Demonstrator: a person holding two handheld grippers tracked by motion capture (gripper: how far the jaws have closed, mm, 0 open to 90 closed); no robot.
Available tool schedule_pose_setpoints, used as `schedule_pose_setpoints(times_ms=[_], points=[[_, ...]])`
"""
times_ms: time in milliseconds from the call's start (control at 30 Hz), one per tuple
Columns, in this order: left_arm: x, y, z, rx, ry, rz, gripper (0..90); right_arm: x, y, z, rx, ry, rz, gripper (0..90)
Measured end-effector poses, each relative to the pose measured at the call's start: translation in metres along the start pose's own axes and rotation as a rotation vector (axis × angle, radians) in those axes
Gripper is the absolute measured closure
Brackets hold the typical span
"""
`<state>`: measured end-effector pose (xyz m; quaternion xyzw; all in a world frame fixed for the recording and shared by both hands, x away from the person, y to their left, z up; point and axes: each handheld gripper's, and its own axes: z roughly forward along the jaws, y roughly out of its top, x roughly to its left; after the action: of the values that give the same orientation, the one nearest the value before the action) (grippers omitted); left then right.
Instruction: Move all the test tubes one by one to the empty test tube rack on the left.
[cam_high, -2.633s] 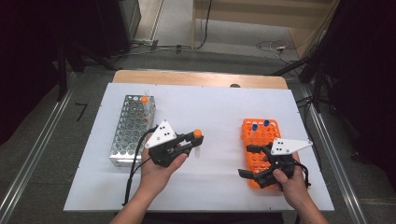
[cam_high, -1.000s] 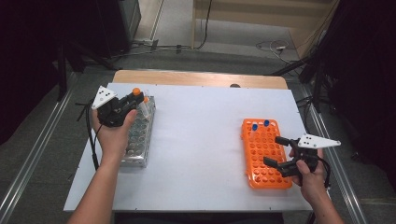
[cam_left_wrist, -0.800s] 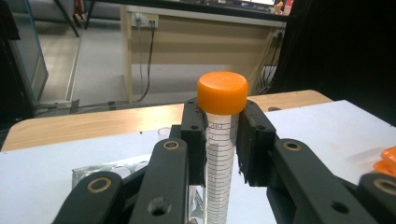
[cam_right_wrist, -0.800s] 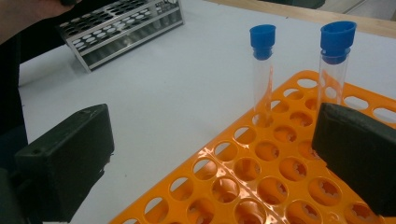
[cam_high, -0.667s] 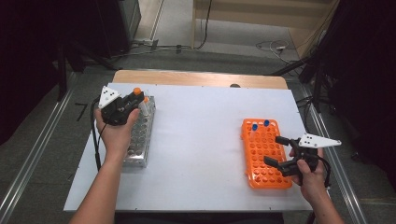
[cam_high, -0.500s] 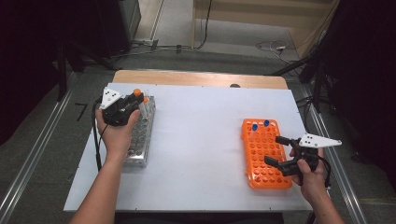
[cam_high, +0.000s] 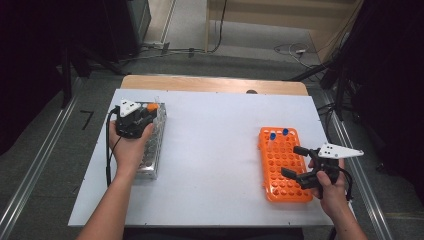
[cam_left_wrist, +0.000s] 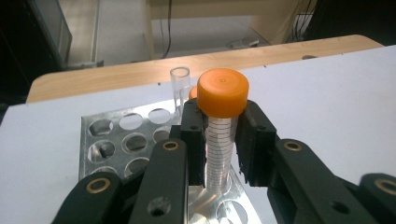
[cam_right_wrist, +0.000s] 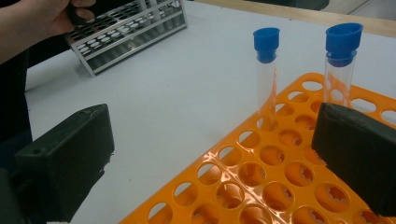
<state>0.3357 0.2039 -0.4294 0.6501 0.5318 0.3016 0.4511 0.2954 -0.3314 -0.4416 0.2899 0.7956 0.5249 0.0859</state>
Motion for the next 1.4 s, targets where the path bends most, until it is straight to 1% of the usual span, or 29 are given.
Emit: schedule_pose_setpoints(times_ms=[33,133,167,200,300,367,433,533,633,733,833,900,967,1000,1100,1200,1267,1367,1400], points=[[0.001,0.0,-0.001,0.015,-0.013,-0.008,72.8,0.0,0.0,0.0,-0.003,0.001,0.0,0.0],[0.002,0.0,-0.003,0.043,-0.034,-0.033,70.1,-0.001,0.0,-0.001,-0.003,-0.003,0.005,0.0],[0.002,-0.001,-0.003,0.042,-0.035,-0.035,68.1,-0.002,0.0,-0.001,-0.005,-0.003,0.008,0.0],[0.003,-0.002,-0.004,0.038,-0.046,-0.04,65.9,-0.003,0.0,0.0,-0.009,-0.003,0.013,0.0],[0.003,-0.001,-0.007,0.03,-0.063,-0.05,55.2,-0.003,0.001,0.0,-0.009,-0.008,0.009,0.0],[0.003,0.0,-0.01,0.012,-0.083,-0.071,48.3,-0.002,0.001,-0.001,-0.008,-0.008,0.008,0.0],[0.002,0.001,-0.015,-0.009,-0.111,-0.085,41.1,-0.003,0.002,-0.002,-0.013,-0.008,0.012,0.0],[-0.002,0.002,-0.021,-0.027,-0.136,-0.087,26.6,-0.004,0.002,-0.001,-0.012,-0.014,0.017,0.0],[-0.008,0.001,-0.026,-0.034,-0.178,-0.094,15.4,-0.006,0.004,0.001,-0.009,-0.023,0.029,0.0],[-0.015,-0.001,-0.03,-0.04,-0.234,-0.093,10.4,-0.007,0.006,0.003,0.002,-0.055,0.041,0.0],[-0.023,-0.001,-0.036,-0.06,-0.268,-0.092,5.3,-0.009,0.008,0.006,0.003,-0.06,0.052,0.0],[-0.028,-0.001,-0.04,-0.065,-0.29,-0.082,1.5,-0.011,0.011,0.008,0.007,-0.058,0.055,0.0],[-0.032,-0.001,-0.042,-0.074,-0.313,-0.073,0.0,-0.014,0.014,0.009,0.014,-0.053,0.057,0.0],[-0.034,-0.001,-0.043,-0.084,-0.326,-0.077,0.0,-0.017,0.015,0.01,0.015,-0.054,0.057,0.5],[-0.04,-0.002,-0.046,-0.097,-0.351,-0.07,0.0,-0.027,0.02,0.013,0.027,-0.058,0.055,1.7],[-0.045,-0.003,-0.046,-0.093,-0.364,-0.061,0.0,-0.037,0.023,0.018,0.036,-0.069,0.057,2.4],[-0.048,-0.005,-0.046,-0.089,-0.368,-0.055,0.0,-0.043,0.024,0.022,0.05,-0.084,0.061,3.3],[-0.052,-0.006,-0.046,-0.08,-0.379,-0.044,0.0,-0.051,0.023,0.026,0.057,-0.08,0.076,5.2],[-0.053,-0.006,-0.045,-0.082,-0.381,-0.044,0.0,-0.053,0.023,0.027,0.058,-0.078,0.082,8.2]])
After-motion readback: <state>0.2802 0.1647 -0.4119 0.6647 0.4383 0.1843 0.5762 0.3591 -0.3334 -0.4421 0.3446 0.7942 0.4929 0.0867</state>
